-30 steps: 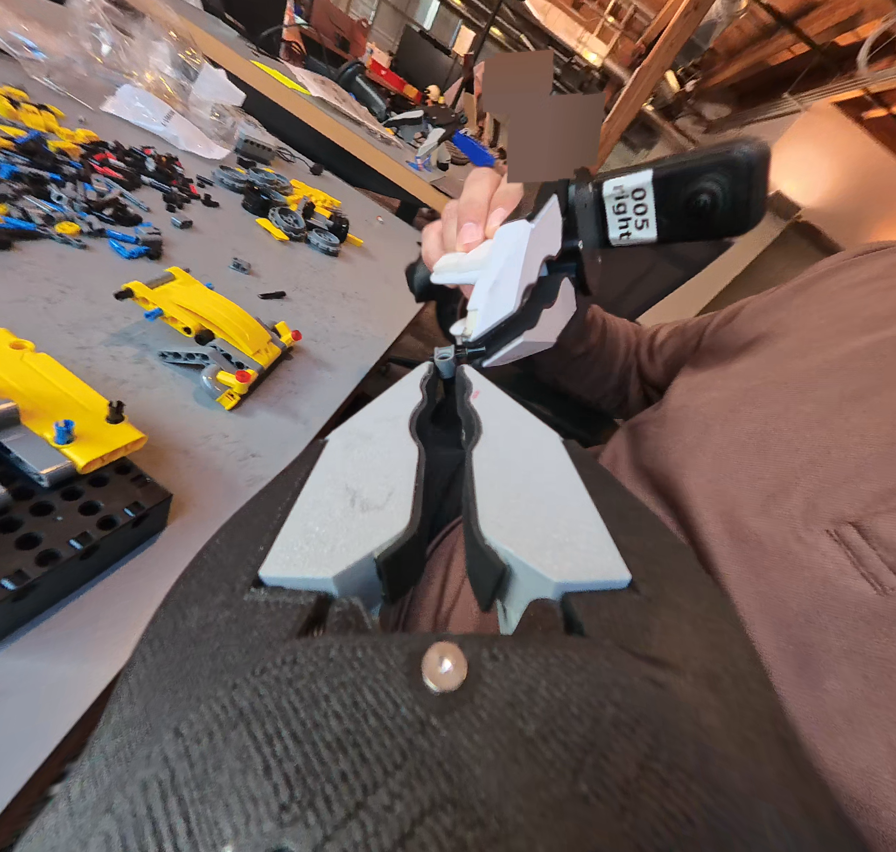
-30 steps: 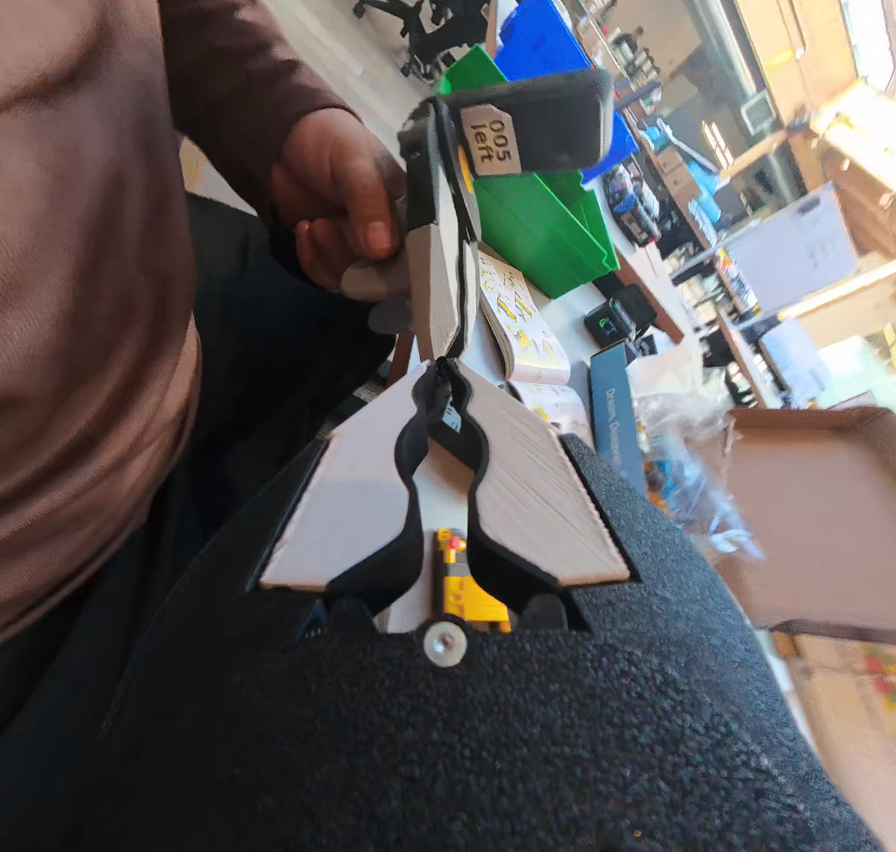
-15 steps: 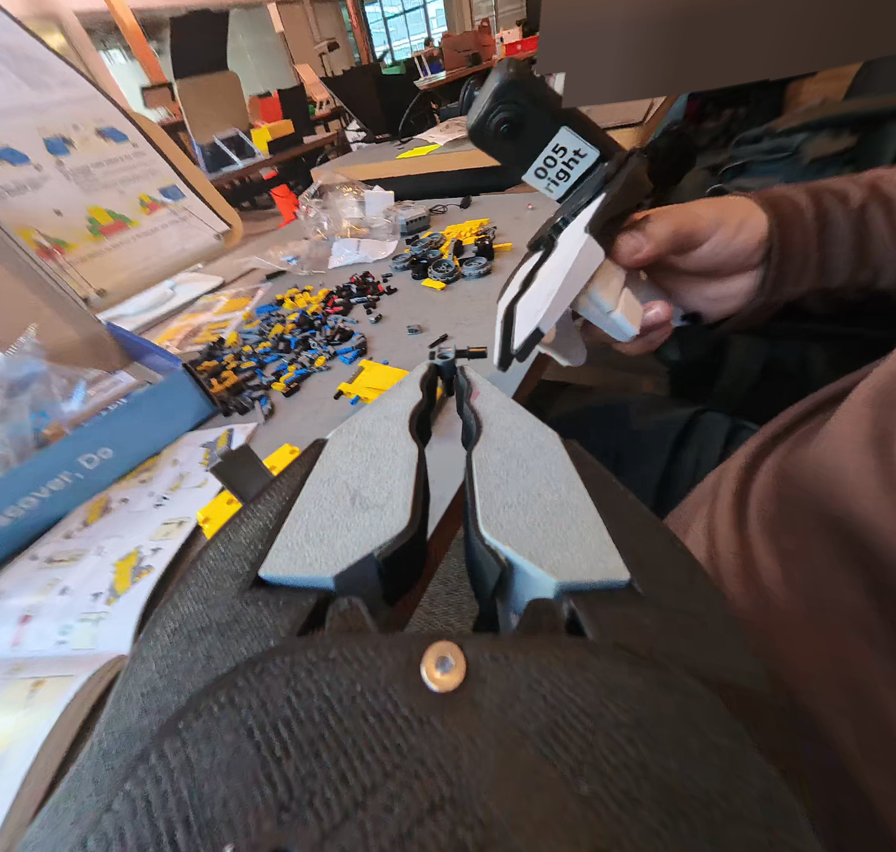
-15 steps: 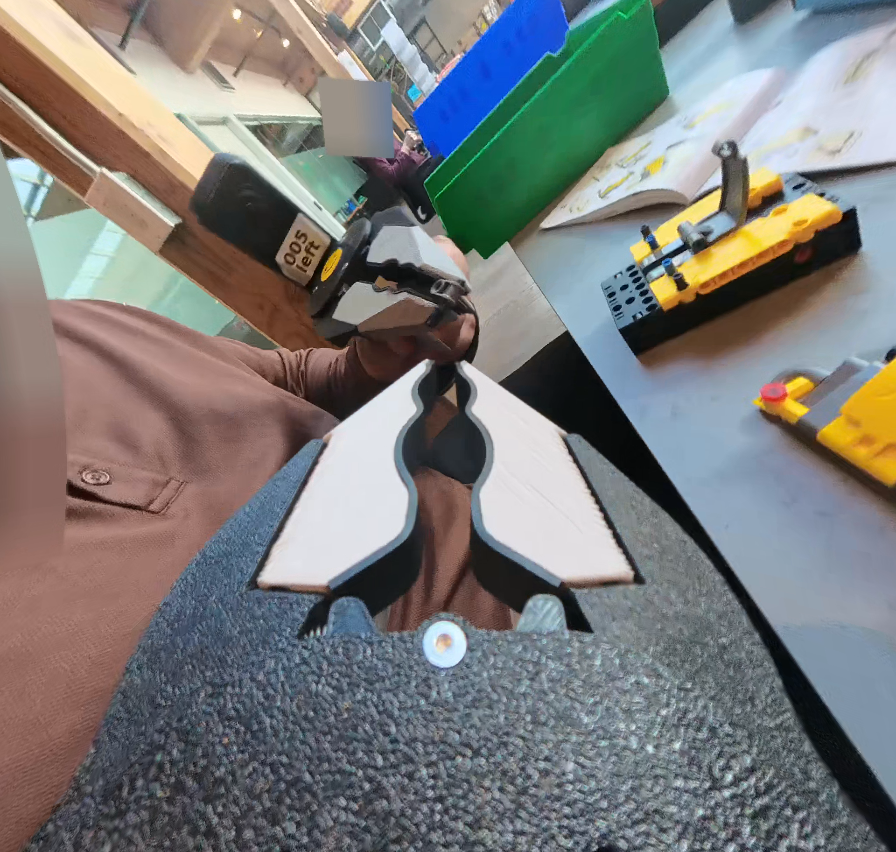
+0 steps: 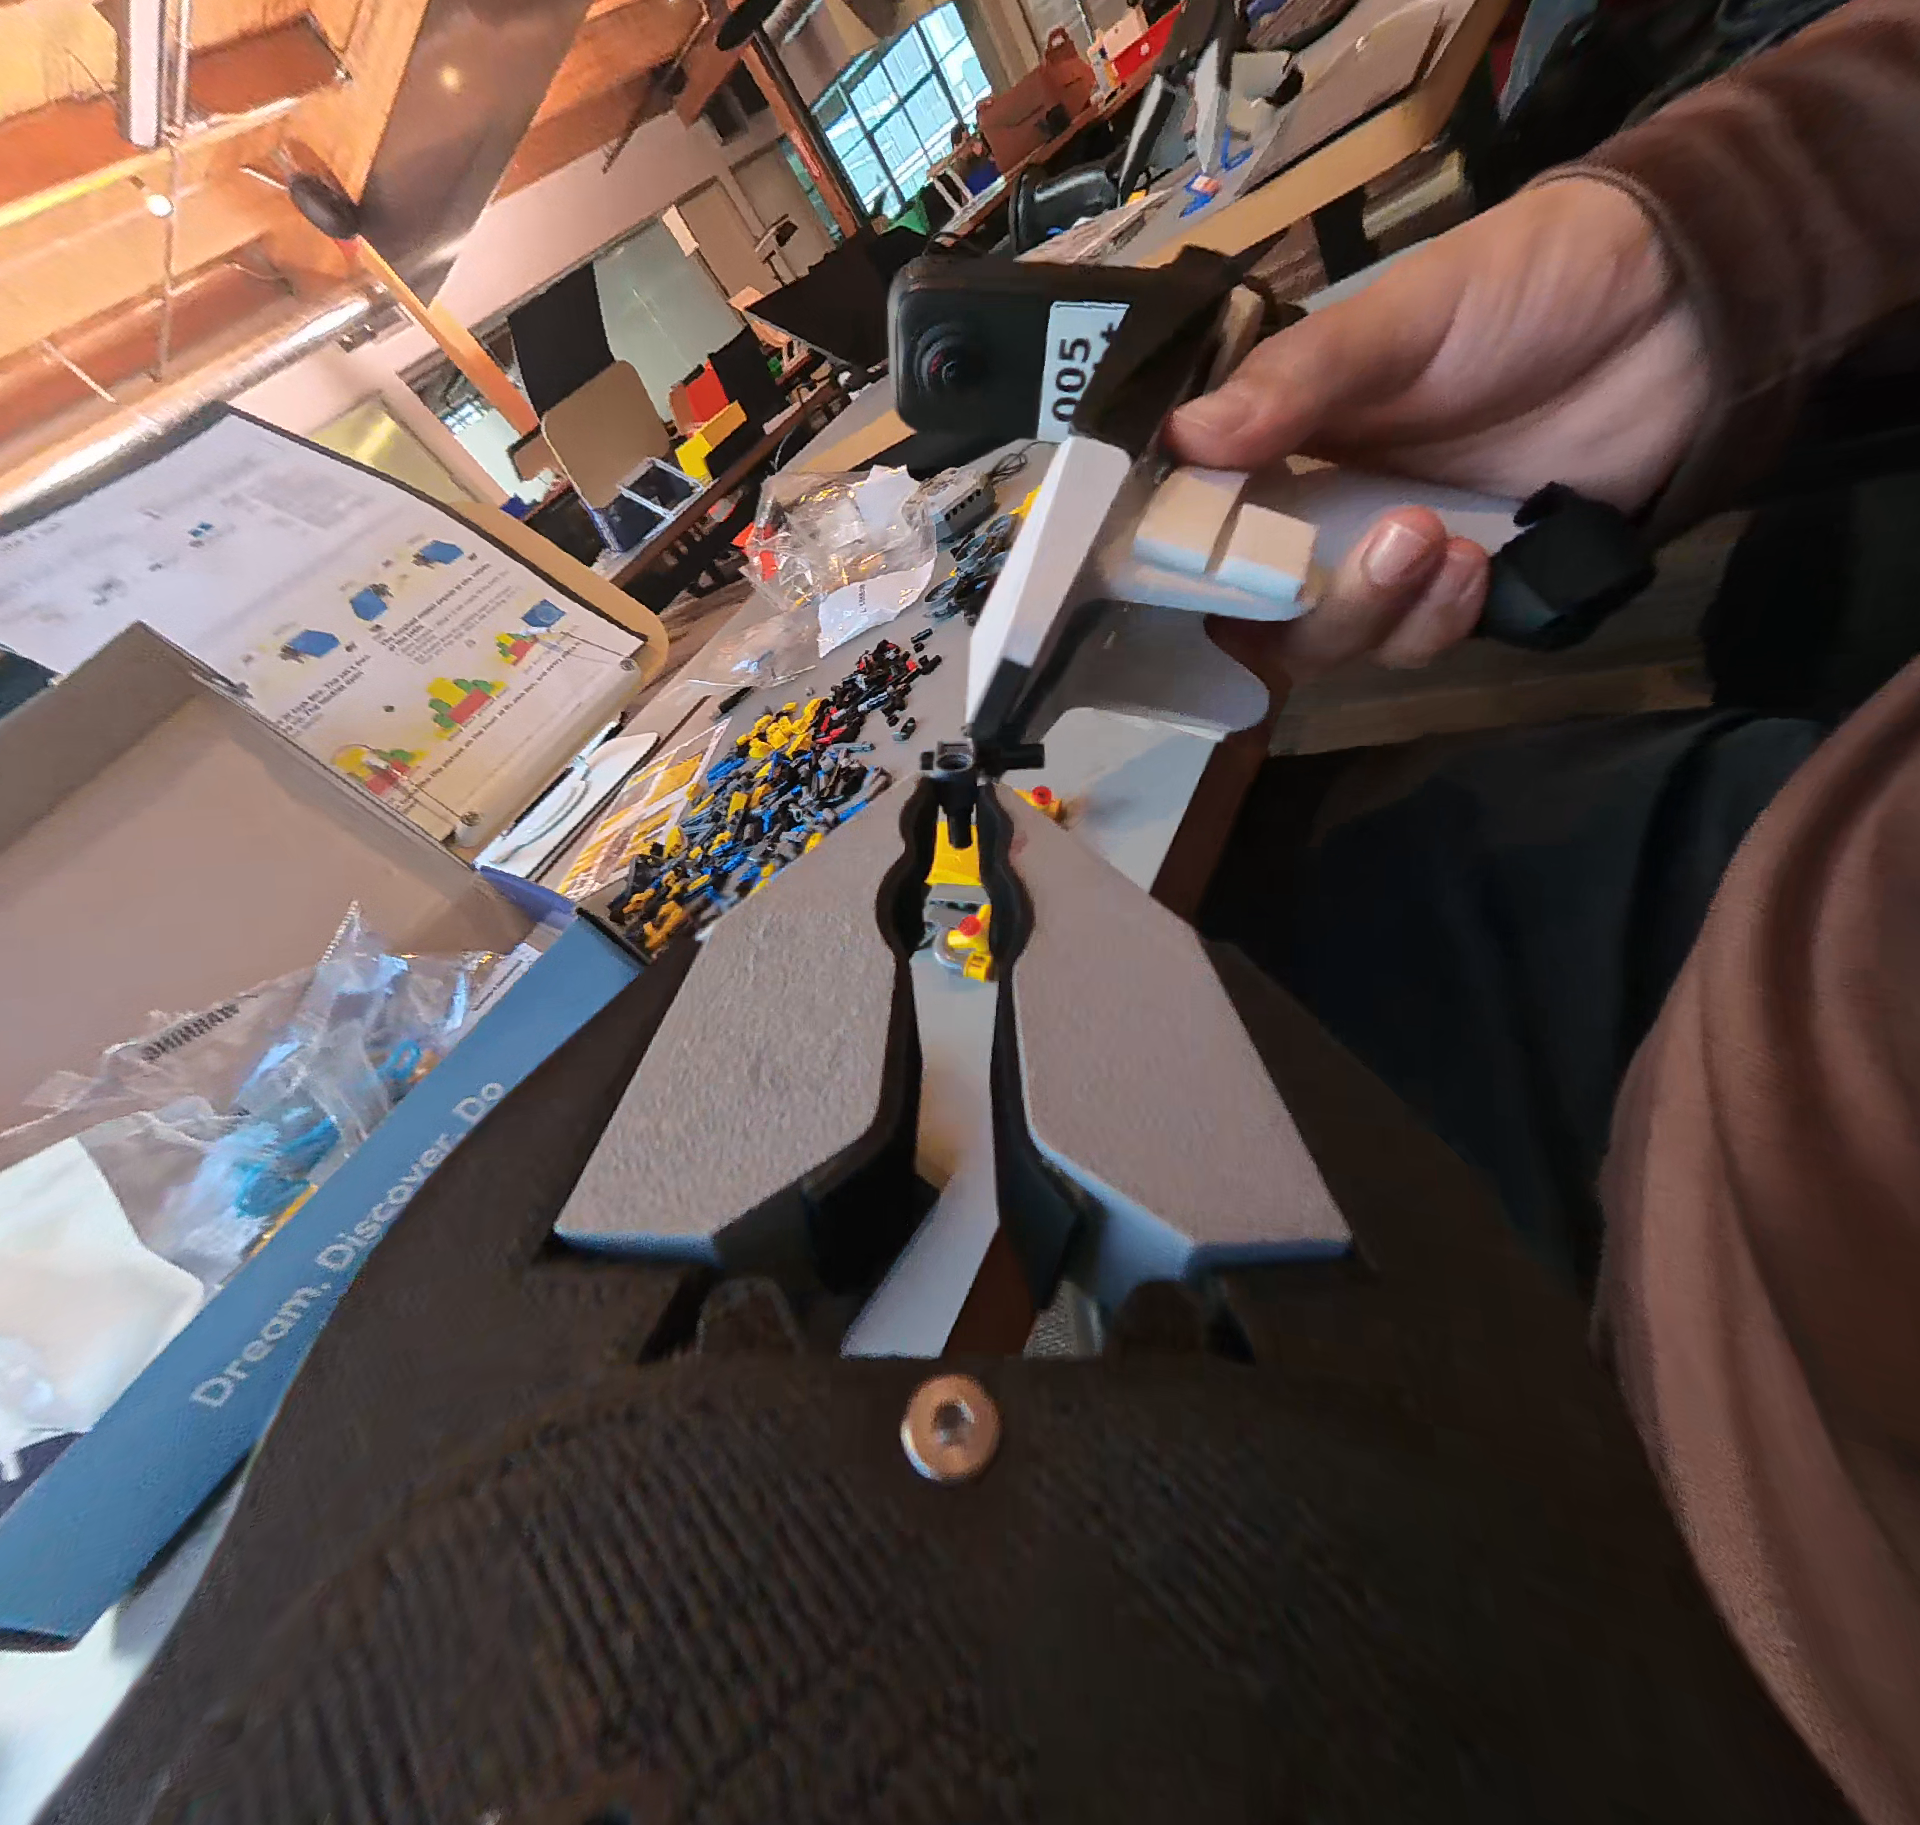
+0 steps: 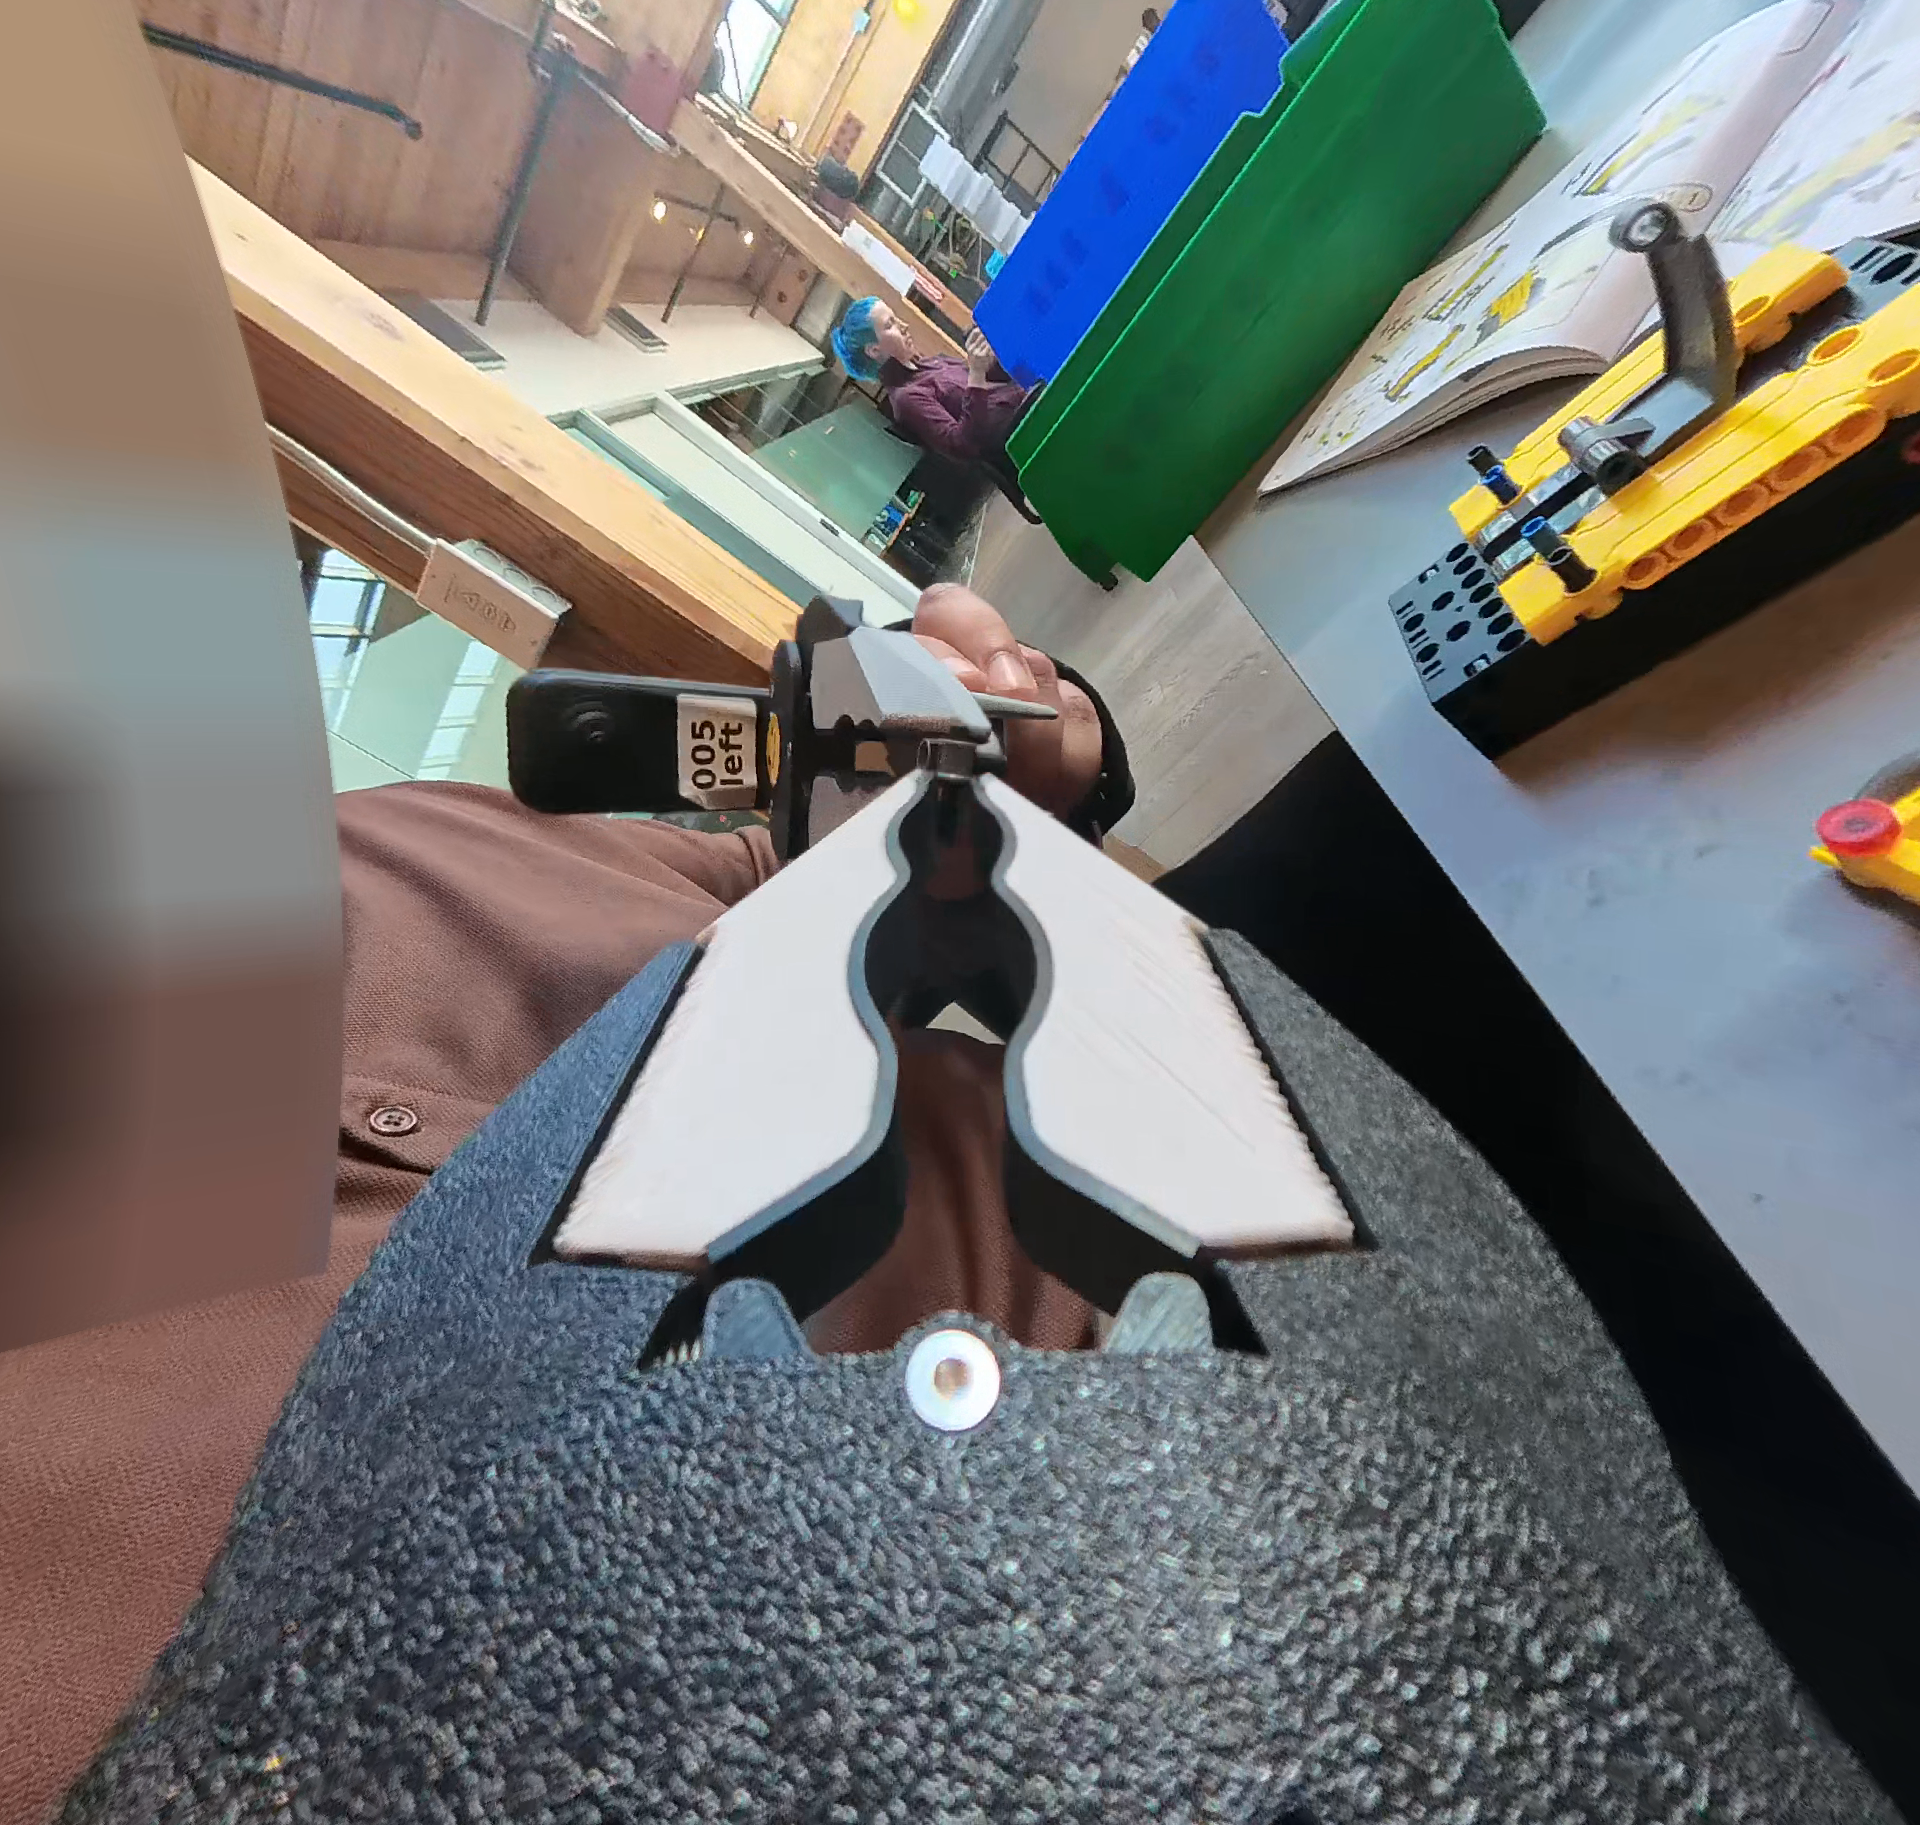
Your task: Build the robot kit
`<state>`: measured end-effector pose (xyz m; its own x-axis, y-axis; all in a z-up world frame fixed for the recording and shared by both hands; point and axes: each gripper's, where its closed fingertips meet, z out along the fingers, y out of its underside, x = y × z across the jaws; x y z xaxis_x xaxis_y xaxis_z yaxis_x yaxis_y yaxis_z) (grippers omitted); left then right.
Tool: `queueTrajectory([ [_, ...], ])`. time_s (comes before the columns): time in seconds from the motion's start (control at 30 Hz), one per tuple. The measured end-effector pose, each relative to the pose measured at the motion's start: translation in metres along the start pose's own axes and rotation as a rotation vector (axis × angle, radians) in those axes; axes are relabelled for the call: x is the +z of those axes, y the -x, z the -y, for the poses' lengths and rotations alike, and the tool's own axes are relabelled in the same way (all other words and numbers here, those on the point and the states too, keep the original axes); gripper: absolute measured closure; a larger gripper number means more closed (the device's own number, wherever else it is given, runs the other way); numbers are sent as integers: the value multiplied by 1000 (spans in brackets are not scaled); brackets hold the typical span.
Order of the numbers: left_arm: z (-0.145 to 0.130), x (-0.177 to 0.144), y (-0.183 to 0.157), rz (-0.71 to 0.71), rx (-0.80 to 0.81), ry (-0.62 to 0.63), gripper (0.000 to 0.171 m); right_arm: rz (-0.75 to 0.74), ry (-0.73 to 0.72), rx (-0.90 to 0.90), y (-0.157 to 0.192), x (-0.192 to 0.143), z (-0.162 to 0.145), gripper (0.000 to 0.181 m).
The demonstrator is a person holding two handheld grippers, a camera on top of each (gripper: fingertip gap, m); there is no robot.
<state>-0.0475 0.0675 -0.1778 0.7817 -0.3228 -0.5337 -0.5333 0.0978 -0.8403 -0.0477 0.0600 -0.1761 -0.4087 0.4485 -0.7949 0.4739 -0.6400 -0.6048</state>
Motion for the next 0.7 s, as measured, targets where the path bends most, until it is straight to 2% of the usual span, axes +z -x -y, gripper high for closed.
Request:
queueTrajectory([
  [0.33,-3,0,4,59,69,7,167,46,-1,44,-2,4,-2,173],
  [0.4,-4,0,3,63,75,9,166,55,-13,49,-2,4,-1,179],
  [0.53,-4,0,3,66,73,4,166,73,-21,70,-2,4,-1,179],
  [0.7,-10,3,0,47,42,35,165,19,-5,-4,-8,3,-3,181],
])
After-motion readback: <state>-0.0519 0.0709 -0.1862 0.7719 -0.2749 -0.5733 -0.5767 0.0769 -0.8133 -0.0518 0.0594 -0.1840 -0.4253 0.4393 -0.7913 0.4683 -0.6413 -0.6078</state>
